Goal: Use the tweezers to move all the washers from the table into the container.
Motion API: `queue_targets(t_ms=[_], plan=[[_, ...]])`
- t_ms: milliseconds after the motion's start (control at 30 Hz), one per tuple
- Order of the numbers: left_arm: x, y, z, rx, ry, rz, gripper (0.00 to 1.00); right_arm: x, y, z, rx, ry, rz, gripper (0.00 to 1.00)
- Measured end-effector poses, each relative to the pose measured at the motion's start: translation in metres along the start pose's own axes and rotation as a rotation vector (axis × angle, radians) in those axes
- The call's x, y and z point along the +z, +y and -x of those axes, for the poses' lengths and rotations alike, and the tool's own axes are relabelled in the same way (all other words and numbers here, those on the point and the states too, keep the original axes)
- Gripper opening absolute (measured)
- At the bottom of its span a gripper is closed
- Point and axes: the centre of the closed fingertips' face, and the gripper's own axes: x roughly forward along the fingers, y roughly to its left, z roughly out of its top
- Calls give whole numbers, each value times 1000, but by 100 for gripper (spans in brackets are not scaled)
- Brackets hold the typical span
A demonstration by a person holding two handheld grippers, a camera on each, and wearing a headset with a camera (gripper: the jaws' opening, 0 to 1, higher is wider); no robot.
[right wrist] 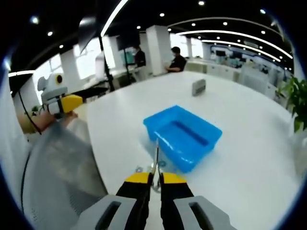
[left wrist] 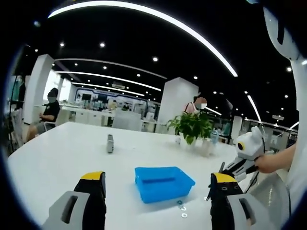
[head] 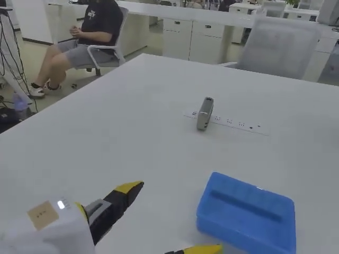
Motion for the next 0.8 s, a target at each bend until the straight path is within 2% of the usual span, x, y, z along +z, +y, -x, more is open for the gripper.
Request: queue_targets(t_ms=[167, 367, 733, 800], plan=[[-1, 0, 0, 6, 6, -14, 92, 23, -10, 2, -29, -50, -45, 3], [-7, -3, -1, -8, 37, -43, 91, 45, -36, -1, -57, -123, -129, 3], [-15, -2, -2, -4, 86, -62, 86, 64, -62, -25, -80, -108, -134, 3], [-13, -2, -1, -3, 80, -66, 86, 65, -65, -31, -77, -101, -135, 3]])
